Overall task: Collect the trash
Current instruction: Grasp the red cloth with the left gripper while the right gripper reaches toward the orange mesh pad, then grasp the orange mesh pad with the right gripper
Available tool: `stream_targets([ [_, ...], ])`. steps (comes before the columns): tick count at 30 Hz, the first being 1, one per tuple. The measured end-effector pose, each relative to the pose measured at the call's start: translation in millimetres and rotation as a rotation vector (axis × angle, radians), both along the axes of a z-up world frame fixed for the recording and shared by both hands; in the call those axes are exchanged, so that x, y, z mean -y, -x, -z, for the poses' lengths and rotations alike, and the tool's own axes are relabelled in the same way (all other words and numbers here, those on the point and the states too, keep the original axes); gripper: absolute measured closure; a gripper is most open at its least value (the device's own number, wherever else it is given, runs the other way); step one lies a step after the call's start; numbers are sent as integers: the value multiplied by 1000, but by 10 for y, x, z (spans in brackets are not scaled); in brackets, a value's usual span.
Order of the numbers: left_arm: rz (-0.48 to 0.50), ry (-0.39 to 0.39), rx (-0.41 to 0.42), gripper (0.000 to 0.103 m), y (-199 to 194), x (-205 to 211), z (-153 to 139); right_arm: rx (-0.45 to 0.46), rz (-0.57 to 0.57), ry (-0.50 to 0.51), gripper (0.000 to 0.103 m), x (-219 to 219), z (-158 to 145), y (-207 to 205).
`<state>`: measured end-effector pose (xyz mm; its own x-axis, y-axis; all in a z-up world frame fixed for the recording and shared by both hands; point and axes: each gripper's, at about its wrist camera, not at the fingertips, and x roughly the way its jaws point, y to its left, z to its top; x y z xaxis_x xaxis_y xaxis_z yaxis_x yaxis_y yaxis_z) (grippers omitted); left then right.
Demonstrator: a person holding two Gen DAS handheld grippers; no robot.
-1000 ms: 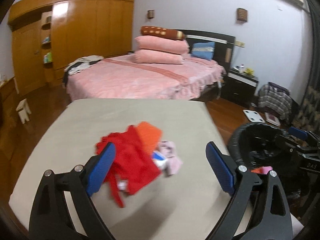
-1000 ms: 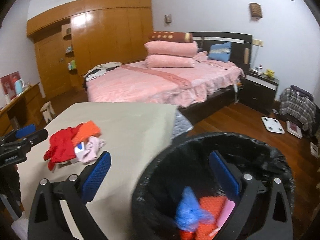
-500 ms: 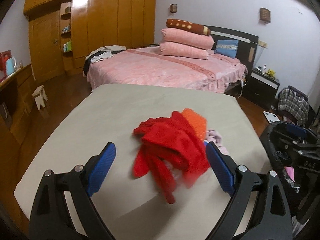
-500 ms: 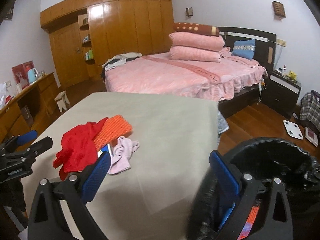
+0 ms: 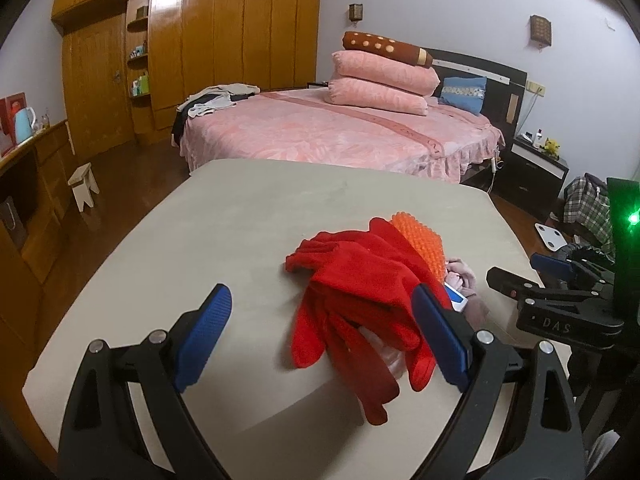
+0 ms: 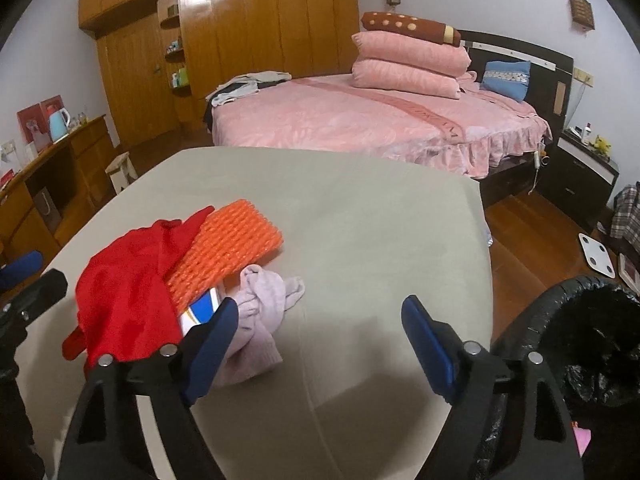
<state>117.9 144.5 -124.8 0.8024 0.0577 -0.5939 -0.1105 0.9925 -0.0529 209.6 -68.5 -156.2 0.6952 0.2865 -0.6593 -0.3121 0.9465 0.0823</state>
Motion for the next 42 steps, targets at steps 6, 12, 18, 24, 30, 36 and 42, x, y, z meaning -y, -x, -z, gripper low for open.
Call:
stream_targets([
  [6,45,20,-8,26,-149,113,49,2,25,10,21,126,-7,16],
  [12,88,20,-48,49,-398,256,176,4,27,14,21,184,-39,43],
  [18,121,17,-81,95,-502,315,292,4,14,10,21,170,-47,64],
  [24,89,51,-18,101,-338,173,103,16,-10,9,21,112,-61,80],
  [30,45,67,29,101,-144,-54,-119,20,-38,2,21,28,-86,80],
  [36,-25,54,9,101,23,-335,-86,26,-78,0,21,-128,-110,116],
  [42,-72,10,-52,101,81,-529,98,11,-130,-9,21,-336,-95,145],
])
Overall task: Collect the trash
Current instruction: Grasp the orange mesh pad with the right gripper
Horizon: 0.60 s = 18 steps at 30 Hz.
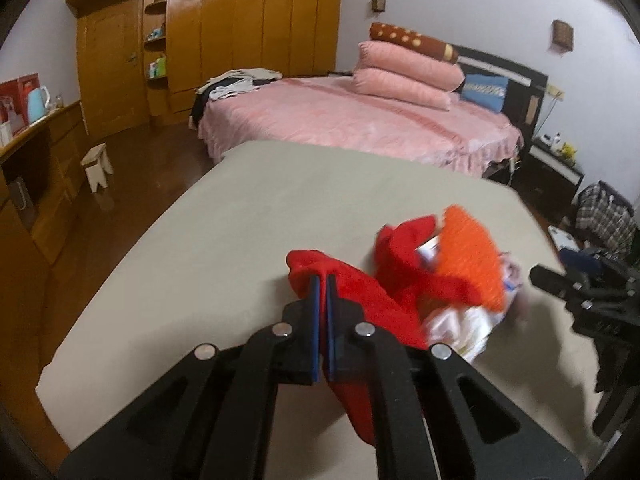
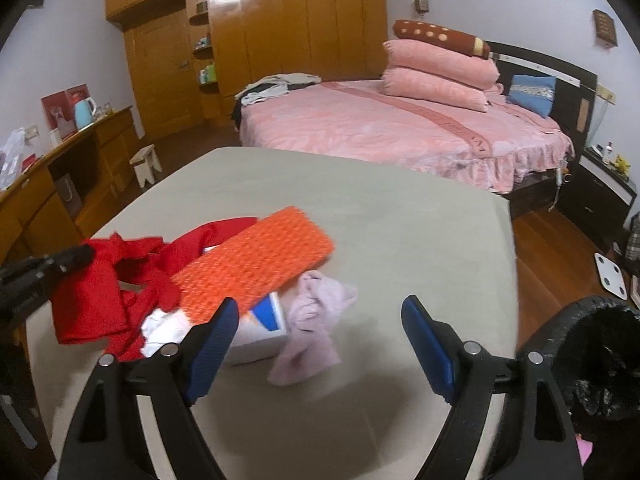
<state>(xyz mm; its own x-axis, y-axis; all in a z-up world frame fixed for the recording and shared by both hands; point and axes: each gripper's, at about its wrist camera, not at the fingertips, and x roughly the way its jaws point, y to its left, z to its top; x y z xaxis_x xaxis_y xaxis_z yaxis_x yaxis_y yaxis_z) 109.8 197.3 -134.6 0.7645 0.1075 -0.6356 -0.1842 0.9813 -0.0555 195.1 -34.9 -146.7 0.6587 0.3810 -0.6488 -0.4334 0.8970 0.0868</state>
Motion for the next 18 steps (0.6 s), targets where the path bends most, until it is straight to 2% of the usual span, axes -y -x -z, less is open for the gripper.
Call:
stream_targets([
  [5,-14,4,-29,101,2,-114,107,-2,-43,3,21,-196,6,11],
  [15,4,38,-34,98,2,-161,160,-46,-90,26,21,-518,150,-81],
  [18,12,50,-33,83,-20,-146,168,-72,-107,28,26,-559,212,-122],
])
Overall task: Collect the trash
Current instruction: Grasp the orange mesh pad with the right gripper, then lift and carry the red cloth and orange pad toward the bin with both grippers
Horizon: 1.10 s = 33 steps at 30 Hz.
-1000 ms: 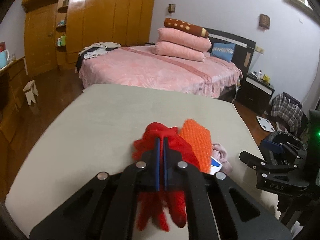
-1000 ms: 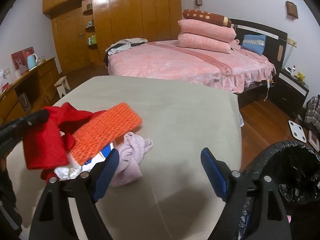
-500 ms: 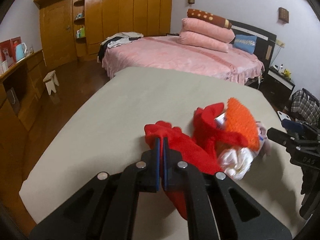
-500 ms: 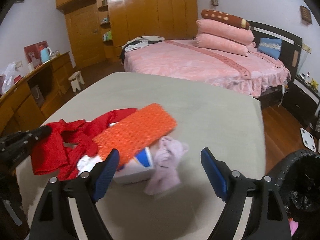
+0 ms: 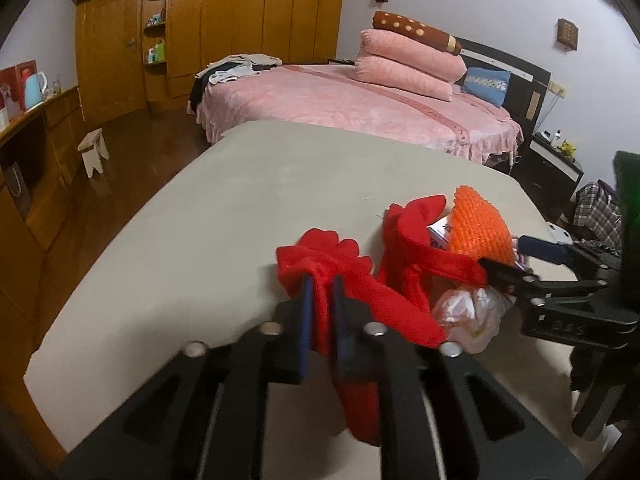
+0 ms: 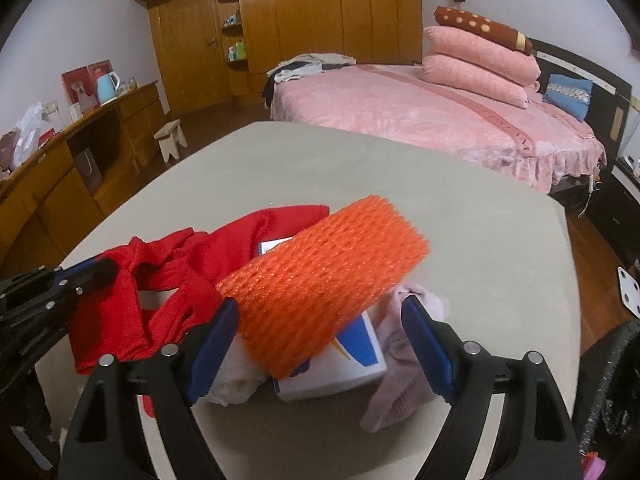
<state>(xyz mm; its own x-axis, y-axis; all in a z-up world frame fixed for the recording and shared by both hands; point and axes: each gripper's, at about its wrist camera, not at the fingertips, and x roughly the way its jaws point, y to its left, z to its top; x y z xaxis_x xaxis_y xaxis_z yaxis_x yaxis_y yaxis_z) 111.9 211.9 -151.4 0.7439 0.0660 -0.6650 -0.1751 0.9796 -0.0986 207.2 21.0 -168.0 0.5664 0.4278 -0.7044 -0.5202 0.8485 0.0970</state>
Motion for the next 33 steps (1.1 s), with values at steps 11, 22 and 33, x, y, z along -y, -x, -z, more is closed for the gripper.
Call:
stream_targets([
  [11,21,41,-42,94,-144,17,117,-21,-22,-61,65,142,-62,12],
  [22,1,35,11,100,9,37,-89,1,-52,-71,87,302,-269,147],
  [33,15,29,-23,77,5,130,-71,-2,-60,-47,89,402,-285,238],
])
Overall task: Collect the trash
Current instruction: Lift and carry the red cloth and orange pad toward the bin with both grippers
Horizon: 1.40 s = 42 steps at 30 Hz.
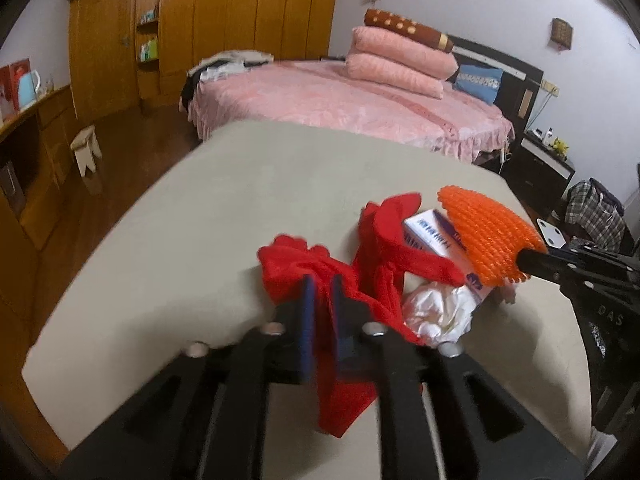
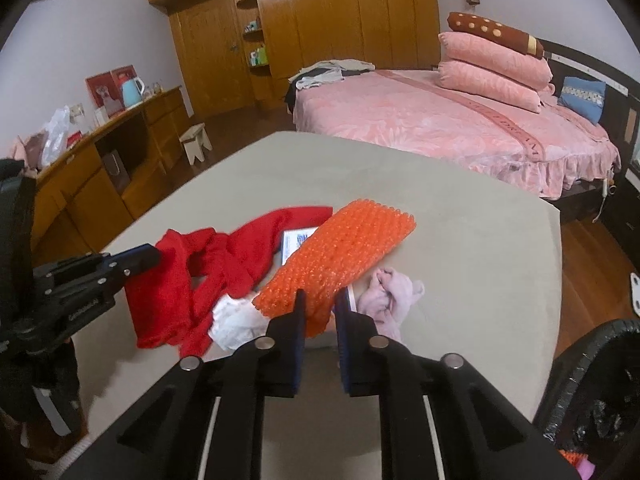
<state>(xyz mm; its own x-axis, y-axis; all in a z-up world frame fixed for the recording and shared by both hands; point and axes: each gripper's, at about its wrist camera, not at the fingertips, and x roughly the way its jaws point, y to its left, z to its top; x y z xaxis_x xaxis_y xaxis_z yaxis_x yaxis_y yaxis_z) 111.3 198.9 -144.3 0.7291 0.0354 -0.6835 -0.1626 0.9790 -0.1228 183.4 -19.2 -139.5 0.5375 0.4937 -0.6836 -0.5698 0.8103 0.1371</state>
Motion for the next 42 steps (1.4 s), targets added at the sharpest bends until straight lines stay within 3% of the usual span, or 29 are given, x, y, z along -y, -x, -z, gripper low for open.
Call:
stream_targets([
  [1,-6,3,0,60,-10,-17,19,-5,3,-1,89,-1,-2,-14],
  [2,-16,0,1,54,-35,-28,37,-9,6,-1,89,4,7,-20],
  [4,-16,-4,-16,54,-98,-44,87,-14,10,1,89,18,20,-29],
  [6,-11,-1,-33,60,-164,-63,138,-16,10,-1,89,23,21,-30],
  [8,3,2,-57,98,-226,-70,194,-14,8,-4,89,26,4,-13],
  [9,11,9,-71,102,-258,-71,221,-12,6,-4,89,30,-9,-4],
  [14,-12,-4,-19,102,-130,-84,105,2,-2,-20,89,76,-88,59],
  [27,25,0,146,102,172,184,-661,62,-11,-73,89,328,-460,251],
  [42,223,49,267,102,224,1068,-1224,133,78,-95,89,921,-865,423],
])
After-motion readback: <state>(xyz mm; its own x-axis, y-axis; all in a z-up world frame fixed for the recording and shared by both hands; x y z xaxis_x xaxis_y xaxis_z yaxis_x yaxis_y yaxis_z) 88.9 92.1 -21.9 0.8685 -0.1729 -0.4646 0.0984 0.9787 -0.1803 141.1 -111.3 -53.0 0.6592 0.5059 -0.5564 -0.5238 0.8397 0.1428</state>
